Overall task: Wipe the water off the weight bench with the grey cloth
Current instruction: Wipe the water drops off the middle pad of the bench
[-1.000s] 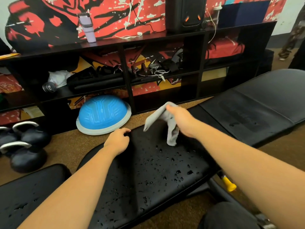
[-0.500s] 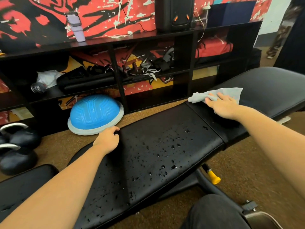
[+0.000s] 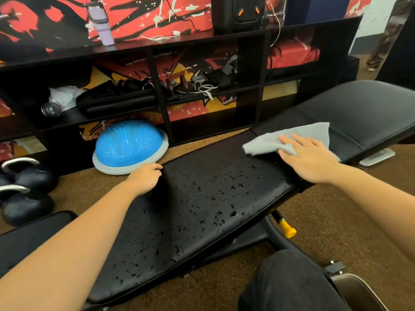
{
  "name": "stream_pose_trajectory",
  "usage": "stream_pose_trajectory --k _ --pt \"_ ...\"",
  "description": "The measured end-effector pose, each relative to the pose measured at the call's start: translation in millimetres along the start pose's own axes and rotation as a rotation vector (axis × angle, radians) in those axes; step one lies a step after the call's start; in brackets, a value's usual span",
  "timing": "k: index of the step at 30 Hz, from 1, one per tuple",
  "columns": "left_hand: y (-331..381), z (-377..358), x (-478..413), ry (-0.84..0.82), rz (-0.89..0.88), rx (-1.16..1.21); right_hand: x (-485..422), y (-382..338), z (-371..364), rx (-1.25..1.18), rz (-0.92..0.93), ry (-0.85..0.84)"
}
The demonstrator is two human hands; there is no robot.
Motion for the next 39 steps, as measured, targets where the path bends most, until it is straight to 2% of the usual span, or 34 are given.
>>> stream_pose_trajectory --k 2,4,6,8,11,13,16,18,20,22,24,26,29,31,33,35,39 --pt "11.1 10.8 19.0 -0.02 -0.032 -0.004 5.9 5.3 4.2 -0.223 -0.028 0.068" --pt "24.6 15.4 52.2 0.046 -0.091 0.077 5.7 11.5 9.4 -0.363 -0.1 0.13" --pt "38.1 12.4 92.9 0.163 -0.162 0.164 1.2 1.9 3.3 -0.238 -0.166 0.176" --pt "47.7 -0.9 132.2 0.263 -0.241 0.227 -2.8 -15.8 -7.2 -0.134 -0.126 0.208" --pt "53.0 -31.7 181.0 0.377 -0.389 0.259 5.5 -20.4 -14.1 -0.219 0.008 0.152" --pt "54.8 -48.4 200.8 0.436 -0.449 0.238 13.2 -7.0 -9.0 -0.289 0.03 0.172" --pt "63.4 -68.7 212.0 0.491 -0.533 0.179 15.4 21.2 -10.9 -0.27 -0.153 0.252" --pt "71.4 -80.1 212.8 0.511 -0.569 0.157 17.0 5.6 -18.5 -0.194 -0.273 0.322" --pt "76.7 -88.6 212.3 0.53 -0.597 0.129 26.1 -29.3 -31.6 -0.204 -0.215 0.421" --pt "78.4 -93.1 212.1 0.562 -0.621 0.1 43.2 -55.2 -43.8 -0.242 -0.019 0.489" --pt "77.6 -94.0 212.6 0.595 -0.638 0.081 57.2 -48.8 -47.7 -0.206 0.115 0.545" --pt "77.7 -95.3 213.1 0.604 -0.636 0.053 60.1 -26.9 -49.4 -0.2 0.054 0.642" --pt "79.6 -100.1 212.9 0.608 -0.632 -0.016 56.4 -33.3 -60.2 -0.355 -0.209 0.833" --pt "80.3 -101.8 212.4 0.617 -0.628 -0.049 54.4 -55.2 -73.0 -0.336 -0.157 0.879" --pt "79.3 -102.0 212.2 0.628 -0.615 -0.053 58.5 -54.6 -87.1 -0.19 0.036 0.809" --pt "78.0 -101.9 212.7 0.638 -0.591 -0.04 63.5 -29.5 -89.9 -0.086 0.129 0.769" --pt "78.3 -103.3 214.1 0.647 -0.595 -0.032 63.6 18.0 -71.2 -0.235 -0.061 0.784"
Point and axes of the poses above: each hand's wrist, its own x-axis away from the middle knuckle, its own z-axis out of the back of the hand, y = z × x, the point moved 4 cm from there along -x, towards the middle knuckle, and after that the axes turned 12 degrees about z, right-handed, at the moved point
